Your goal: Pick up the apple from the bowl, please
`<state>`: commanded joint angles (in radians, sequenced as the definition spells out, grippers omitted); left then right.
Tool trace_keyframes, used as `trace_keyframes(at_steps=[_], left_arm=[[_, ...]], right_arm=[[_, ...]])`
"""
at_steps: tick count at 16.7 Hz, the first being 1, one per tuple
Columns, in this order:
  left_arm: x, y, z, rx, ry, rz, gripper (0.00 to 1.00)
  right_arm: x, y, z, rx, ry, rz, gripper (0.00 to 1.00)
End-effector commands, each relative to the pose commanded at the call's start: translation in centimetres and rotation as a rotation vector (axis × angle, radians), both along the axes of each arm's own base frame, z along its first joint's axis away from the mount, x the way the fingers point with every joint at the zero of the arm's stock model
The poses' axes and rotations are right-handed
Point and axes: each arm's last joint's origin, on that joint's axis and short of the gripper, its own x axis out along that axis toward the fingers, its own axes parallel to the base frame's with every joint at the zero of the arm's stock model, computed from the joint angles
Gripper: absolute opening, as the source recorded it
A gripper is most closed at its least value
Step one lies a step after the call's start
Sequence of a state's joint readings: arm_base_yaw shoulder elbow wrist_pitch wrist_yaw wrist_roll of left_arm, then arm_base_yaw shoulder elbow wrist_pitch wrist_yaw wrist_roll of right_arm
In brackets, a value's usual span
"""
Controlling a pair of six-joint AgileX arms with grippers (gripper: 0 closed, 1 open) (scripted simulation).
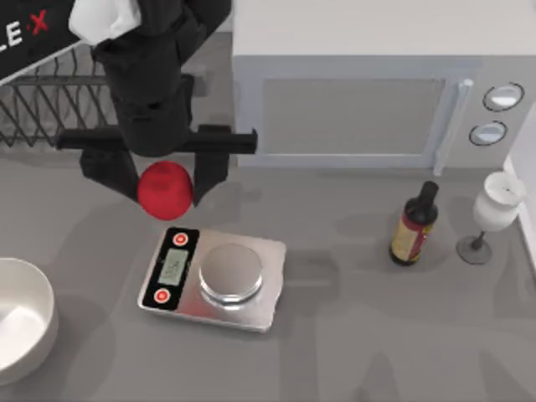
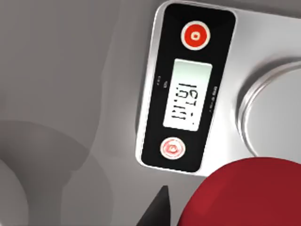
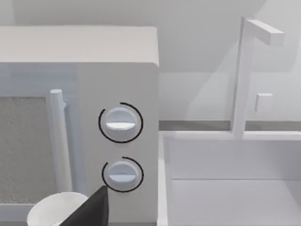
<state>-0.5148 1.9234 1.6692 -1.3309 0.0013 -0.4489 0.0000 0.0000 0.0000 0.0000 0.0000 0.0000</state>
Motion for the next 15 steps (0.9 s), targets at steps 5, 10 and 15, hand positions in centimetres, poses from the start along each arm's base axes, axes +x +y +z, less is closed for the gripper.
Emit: trace_keyframes(at_steps=[5,10,15], left_arm=[[0.2,0.1,-4.7,0.003,-0.008,-0.005,0.0],[-0.1,0.7,-8.4,-0.004,-0.012,0.037,0.0],[-0.1,0.7,-8.6,-0.006,-0.013,0.041,0.0]], right_arm=[[0.0,0.0,0.0,0.0,0.0,0.0,1.0],[0.0,0.0,0.0,0.0,0.0,0.0,1.0],[0.0,0.0,0.0,0.0,0.0,0.0,1.0]])
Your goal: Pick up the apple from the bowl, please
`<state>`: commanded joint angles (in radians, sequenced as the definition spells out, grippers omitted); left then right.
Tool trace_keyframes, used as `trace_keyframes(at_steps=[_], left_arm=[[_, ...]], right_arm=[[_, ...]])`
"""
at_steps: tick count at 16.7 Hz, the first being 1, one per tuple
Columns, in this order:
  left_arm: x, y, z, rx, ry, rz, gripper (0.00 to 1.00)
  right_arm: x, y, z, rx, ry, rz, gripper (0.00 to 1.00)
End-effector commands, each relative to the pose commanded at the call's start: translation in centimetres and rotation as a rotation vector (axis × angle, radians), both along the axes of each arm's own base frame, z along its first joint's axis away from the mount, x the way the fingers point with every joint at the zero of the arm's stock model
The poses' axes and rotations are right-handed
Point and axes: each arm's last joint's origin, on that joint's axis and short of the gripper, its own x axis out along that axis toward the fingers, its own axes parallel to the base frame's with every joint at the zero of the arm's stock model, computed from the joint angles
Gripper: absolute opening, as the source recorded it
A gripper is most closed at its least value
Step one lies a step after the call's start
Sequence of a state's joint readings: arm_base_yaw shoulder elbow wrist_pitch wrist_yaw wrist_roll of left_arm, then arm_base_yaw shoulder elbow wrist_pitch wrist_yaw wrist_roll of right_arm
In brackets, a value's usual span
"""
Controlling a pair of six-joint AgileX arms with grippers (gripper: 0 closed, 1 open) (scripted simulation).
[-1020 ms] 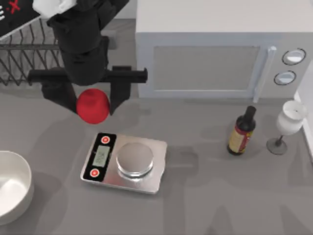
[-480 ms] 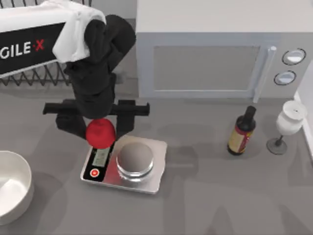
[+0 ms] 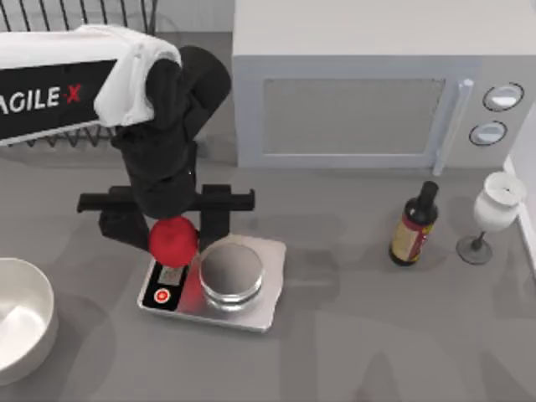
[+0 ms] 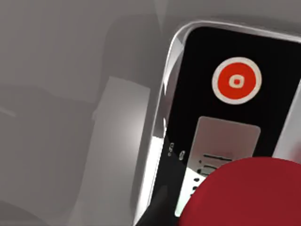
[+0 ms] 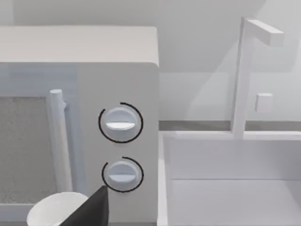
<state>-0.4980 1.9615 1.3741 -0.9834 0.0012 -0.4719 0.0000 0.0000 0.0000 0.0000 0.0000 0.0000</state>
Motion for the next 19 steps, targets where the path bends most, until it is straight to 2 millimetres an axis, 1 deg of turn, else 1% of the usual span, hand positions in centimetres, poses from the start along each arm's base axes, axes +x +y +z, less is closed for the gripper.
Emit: trace_keyframes(at_steps=[13,14,19], left_arm=[[0.0,0.0,0.0,0.0,0.0,0.0,0.98],[0.0,0.0,0.0,0.0,0.0,0.0,1.0],[0.0,0.0,0.0,0.0,0.0,0.0,1.0]], right_arm=[[0.0,0.0,0.0,0.0,0.0,0.0,1.0],[0.0,0.0,0.0,0.0,0.0,0.0,1.0],[0.0,0.0,0.0,0.0,0.0,0.0,1.0]])
